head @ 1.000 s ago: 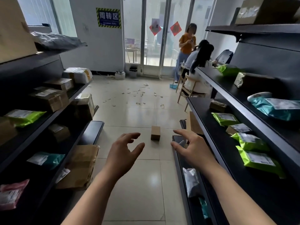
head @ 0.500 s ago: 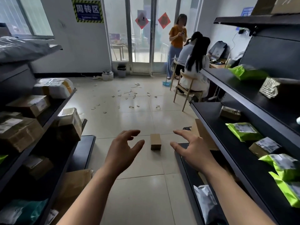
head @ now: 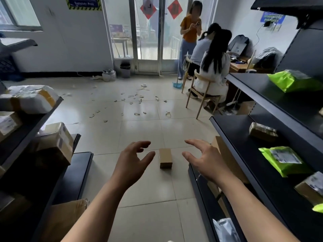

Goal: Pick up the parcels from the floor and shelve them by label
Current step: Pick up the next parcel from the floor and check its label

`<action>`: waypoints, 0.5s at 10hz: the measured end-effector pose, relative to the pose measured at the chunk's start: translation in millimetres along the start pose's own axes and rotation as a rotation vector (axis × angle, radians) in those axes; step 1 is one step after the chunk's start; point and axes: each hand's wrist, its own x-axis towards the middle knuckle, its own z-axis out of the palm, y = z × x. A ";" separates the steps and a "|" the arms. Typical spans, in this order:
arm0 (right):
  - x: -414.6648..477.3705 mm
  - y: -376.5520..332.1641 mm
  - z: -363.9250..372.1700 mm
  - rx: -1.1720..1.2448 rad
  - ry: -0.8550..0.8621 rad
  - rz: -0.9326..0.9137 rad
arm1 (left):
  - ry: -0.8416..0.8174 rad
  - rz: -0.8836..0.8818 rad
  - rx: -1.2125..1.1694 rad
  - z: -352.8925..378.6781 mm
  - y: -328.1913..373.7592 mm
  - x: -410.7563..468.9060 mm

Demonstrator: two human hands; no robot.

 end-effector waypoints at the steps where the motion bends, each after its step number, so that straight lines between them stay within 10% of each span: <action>1: 49.4 11.5 -6.3 0.008 0.004 -0.017 | 0.014 -0.006 -0.007 11.7 -0.5 50.0; 5: 240.8 75.5 -9.6 -0.014 -0.068 -0.040 | 0.048 -0.068 0.007 64.7 -15.2 231.3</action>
